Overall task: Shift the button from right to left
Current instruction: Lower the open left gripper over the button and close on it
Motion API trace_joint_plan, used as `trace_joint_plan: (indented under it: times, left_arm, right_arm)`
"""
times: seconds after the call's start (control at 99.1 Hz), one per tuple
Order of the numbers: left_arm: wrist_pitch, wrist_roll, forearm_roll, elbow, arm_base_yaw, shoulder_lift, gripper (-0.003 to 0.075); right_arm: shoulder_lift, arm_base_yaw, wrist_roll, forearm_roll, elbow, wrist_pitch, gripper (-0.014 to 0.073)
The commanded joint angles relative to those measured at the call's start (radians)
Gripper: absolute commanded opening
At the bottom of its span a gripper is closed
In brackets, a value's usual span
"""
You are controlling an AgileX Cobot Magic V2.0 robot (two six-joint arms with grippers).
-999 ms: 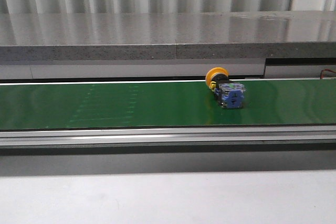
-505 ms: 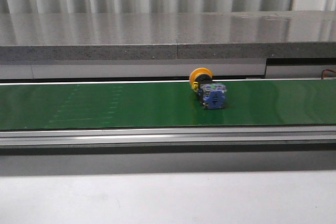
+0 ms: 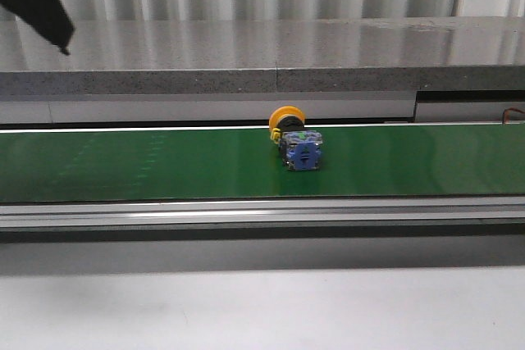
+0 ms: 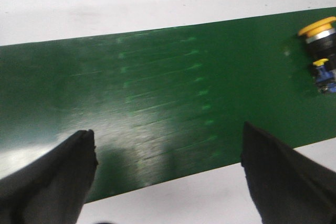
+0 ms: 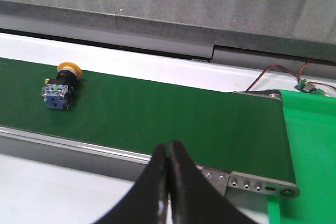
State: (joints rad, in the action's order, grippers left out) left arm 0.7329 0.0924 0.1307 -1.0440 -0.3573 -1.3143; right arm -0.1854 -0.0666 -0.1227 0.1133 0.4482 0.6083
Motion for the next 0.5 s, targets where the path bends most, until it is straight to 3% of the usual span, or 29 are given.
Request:
trace_joint_plan:
  times: [0.0,0.172,0.495]
  left_arm:
    - [-0.008,0.06,0.018,-0.102,-0.06,-0.045,0.0557]
    - [0.059,0.204,0.018,-0.235,-0.155,-0.184,0.0554]
    - [0.131,0.279,0.02,-0.453,-0.288,-0.424,0.0554]
  right_arm:
    - [-0.007,-0.001,-0.013,0.005,0.025,-0.08,-0.0067]
    - [-0.007,-0.001,-0.013,0.005,0.025,-0.08,-0.0067]
    - [-0.007,-0.001,-0.013,0.005,0.025,-0.08,-0.0067]
